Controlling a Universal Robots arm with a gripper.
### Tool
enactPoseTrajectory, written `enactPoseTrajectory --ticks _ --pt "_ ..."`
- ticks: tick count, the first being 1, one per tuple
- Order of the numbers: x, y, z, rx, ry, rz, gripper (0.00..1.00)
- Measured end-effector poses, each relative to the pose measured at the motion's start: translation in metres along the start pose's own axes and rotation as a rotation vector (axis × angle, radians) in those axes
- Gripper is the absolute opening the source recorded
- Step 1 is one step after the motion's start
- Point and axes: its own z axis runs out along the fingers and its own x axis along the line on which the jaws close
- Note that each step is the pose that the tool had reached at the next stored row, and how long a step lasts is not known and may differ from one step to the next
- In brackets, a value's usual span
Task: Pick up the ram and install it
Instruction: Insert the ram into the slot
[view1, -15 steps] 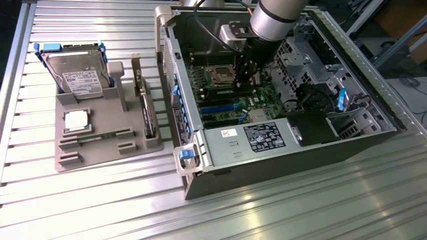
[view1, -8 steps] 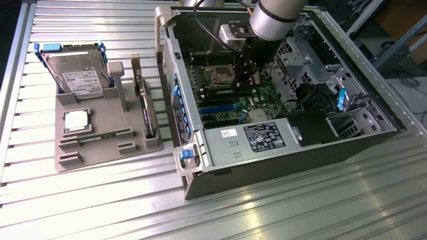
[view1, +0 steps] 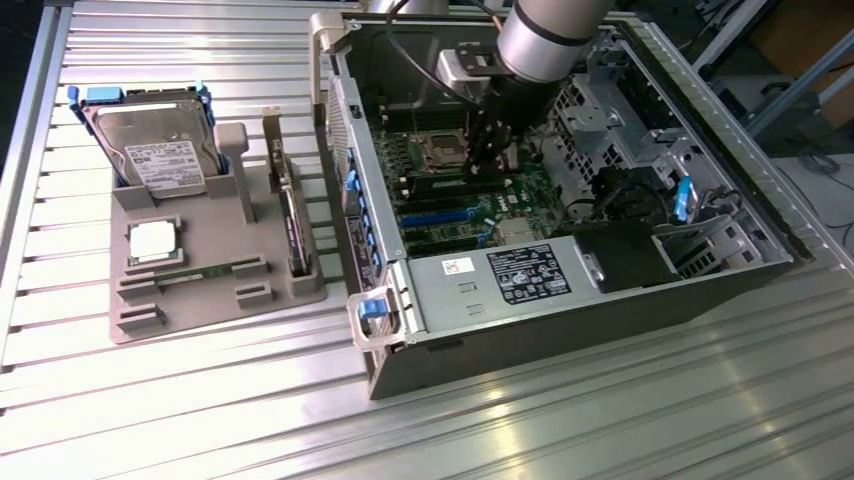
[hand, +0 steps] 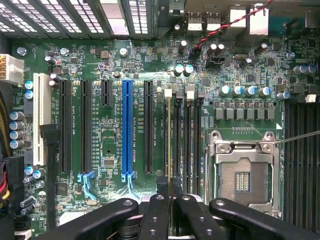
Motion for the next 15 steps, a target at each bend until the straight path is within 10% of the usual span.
enactPoseTrajectory --ticks 15 --pt "0.001 -0.0036 0.0027 0.0 0.0 0.002 0.12"
